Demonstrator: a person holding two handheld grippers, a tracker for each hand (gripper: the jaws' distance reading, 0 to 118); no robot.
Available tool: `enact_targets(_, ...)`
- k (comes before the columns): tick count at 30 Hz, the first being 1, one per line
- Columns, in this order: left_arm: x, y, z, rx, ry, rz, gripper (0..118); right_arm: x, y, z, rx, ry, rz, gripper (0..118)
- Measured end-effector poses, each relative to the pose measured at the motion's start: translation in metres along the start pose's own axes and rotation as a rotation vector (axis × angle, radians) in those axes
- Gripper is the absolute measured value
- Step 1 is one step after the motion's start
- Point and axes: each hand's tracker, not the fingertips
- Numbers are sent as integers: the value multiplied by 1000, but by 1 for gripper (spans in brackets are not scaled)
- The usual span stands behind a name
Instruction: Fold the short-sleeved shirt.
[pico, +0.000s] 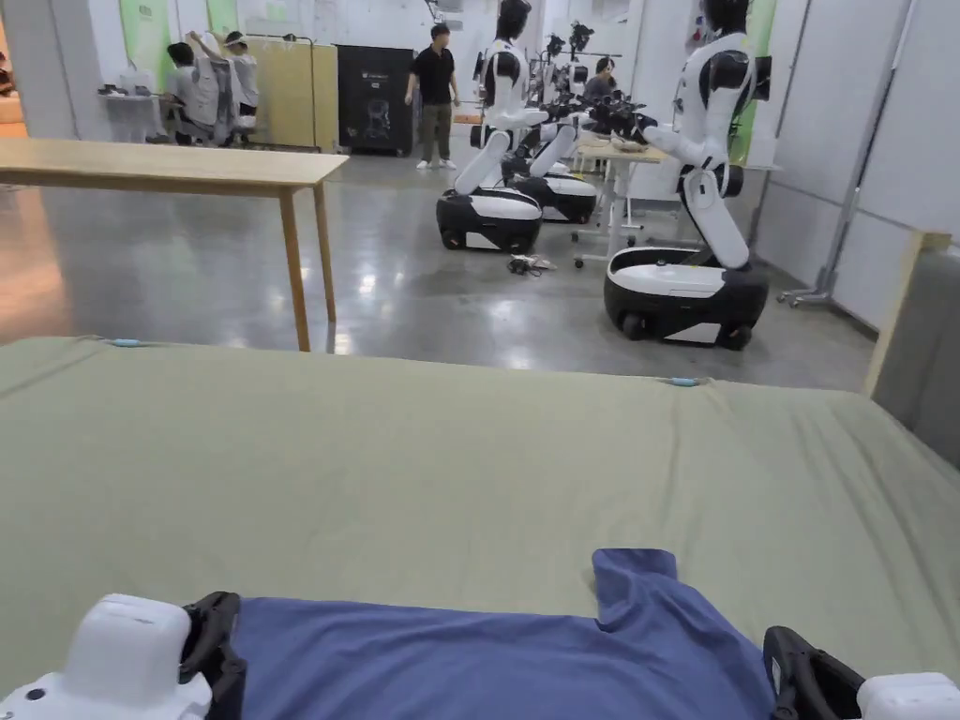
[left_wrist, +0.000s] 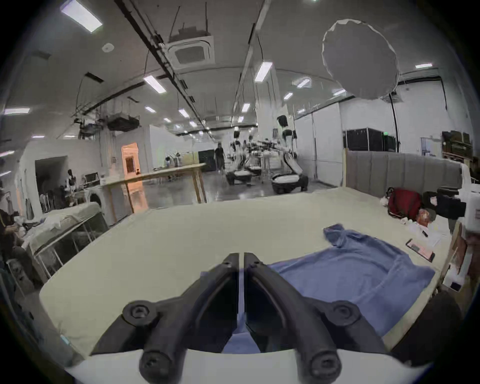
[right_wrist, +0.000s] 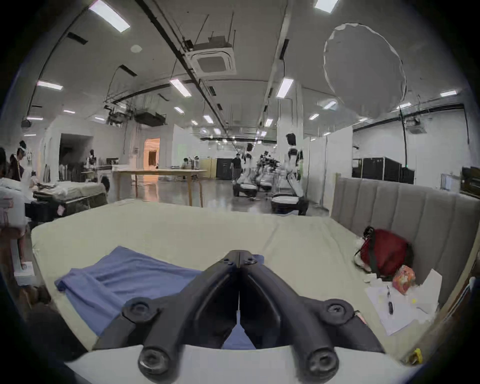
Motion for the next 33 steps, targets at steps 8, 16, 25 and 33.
enact_targets(8,-68,-36,-148,-384,68,-19,11,-2,-21,-41,-92,31,11,5)
enact_targets(16,-77,-61,-275,-596,124,-87,115,21,-35,-77,-178,-9,10,5)
enact_targets(25,-45,-70,-292,-666,25,-120,5,76,-41,-155,-426,-85,-21,5)
enact_targets(33,-59,-37,-270,-574,20,-108,3,117,-62,-275,-681,-26,-55,91)
